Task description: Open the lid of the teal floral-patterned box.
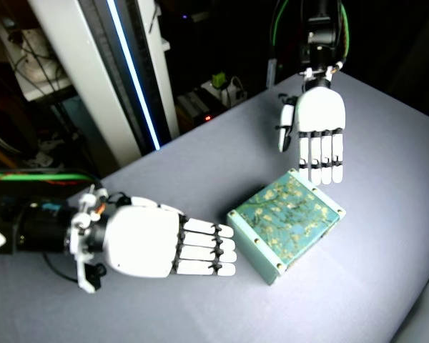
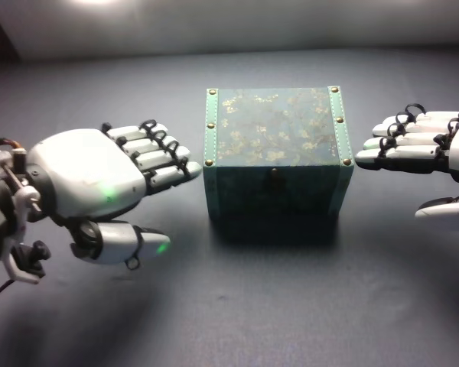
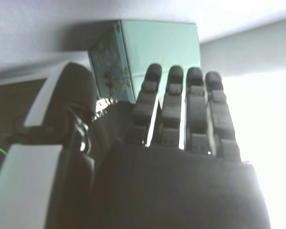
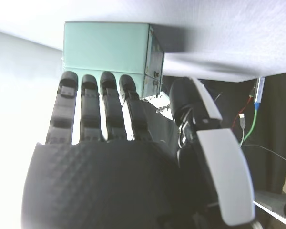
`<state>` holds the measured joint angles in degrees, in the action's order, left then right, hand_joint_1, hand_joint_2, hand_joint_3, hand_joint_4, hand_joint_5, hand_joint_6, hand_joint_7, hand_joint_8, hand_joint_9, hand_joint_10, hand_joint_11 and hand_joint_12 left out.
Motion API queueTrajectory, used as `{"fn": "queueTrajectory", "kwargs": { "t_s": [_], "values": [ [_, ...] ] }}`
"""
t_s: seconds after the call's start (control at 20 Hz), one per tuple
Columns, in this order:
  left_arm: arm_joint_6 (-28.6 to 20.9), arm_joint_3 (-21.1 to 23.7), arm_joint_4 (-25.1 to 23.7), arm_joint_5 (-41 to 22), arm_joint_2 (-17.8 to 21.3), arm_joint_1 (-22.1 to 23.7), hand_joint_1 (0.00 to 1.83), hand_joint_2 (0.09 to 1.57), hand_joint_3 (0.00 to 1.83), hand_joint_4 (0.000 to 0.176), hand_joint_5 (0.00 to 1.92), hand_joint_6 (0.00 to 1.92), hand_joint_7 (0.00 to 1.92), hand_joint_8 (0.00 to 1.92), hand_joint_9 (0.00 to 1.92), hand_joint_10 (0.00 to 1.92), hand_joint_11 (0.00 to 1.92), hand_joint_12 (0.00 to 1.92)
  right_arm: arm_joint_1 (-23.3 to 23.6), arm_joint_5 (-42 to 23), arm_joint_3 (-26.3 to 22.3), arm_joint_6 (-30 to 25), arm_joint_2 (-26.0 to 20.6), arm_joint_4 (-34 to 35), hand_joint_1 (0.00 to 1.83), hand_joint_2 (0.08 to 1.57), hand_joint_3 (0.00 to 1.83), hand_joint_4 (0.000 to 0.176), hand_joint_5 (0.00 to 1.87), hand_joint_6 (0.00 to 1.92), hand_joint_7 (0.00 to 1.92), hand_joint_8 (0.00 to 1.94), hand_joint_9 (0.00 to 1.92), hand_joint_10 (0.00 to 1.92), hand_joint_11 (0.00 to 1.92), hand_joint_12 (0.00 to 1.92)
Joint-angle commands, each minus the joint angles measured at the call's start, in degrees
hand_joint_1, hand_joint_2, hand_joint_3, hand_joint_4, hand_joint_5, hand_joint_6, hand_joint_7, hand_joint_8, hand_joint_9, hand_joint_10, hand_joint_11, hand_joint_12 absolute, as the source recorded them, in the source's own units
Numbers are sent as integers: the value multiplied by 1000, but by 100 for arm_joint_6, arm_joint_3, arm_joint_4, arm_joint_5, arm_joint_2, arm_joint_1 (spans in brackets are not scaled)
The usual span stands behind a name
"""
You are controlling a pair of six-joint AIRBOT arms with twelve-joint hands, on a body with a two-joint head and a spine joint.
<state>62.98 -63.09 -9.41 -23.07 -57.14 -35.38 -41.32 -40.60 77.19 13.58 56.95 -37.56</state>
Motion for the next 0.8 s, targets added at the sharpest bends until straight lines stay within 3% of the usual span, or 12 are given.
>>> {"fn": "queueTrajectory", "kwargs": {
  "t_s": [0.0, 0.2, 0.35, 0.5, 0.6, 0.75],
  "values": [
    [3, -21, 17, -546, -40, 59, 0, 1373, 0, 0, 0, 0, 0, 0, 0, 0, 8, 3, 82, -465, 20, -22, 31, 201, 0, 1459, 0, 0, 69, 0, 51, 0, 0, 0, 37, 33],
    [-21, -31, 16, -533, -80, 55, 0, 1366, 0, 0, 0, 0, 0, 0, 3, 1, 27, 11, 96, -440, 44, -28, 144, 117, 0, 1381, 0, 0, 22, 0, 15, 2, 0, 0, 87, 56],
    [-120, -30, 17, -701, -84, 55, 0, 1412, 0, 0, 0, 0, 0, 0, 5, 1, 32, 14, 96, -442, 44, -31, 183, 117, 0, 1394, 0, 0, 13, 5, 0, 0, 0, 0, 11, 23],
    [-292, -29, 28, -956, -75, 19, 0, 1422, 5, 0, 0, 0, 0, 0, 0, 0, 69, 30, 125, -513, 43, -39, 236, 176, 0, 1352, 0, 0, 0, 0, 0, 0, 0, 0, 8, 4],
    [-476, -26, 130, -1257, -41, -53, 0, 1422, 4, 0, 0, 0, 0, 0, 6, 2, 66, 29, 125, -710, 37, -40, 257, 377, 0, 1384, 0, 0, 23, 8, 11, 4, 0, 0, 111, 50],
    [-544, 4, 294, -1637, 22, -106, 0, 1385, 0, 0, 0, 0, 0, 0, 0, 0, 4, 2, 124, -1015, 26, -40, 260, 698, 0, 1423, 6, 0, 45, 11, 0, 0, 0, 0, 32, 19]
  ]
}}
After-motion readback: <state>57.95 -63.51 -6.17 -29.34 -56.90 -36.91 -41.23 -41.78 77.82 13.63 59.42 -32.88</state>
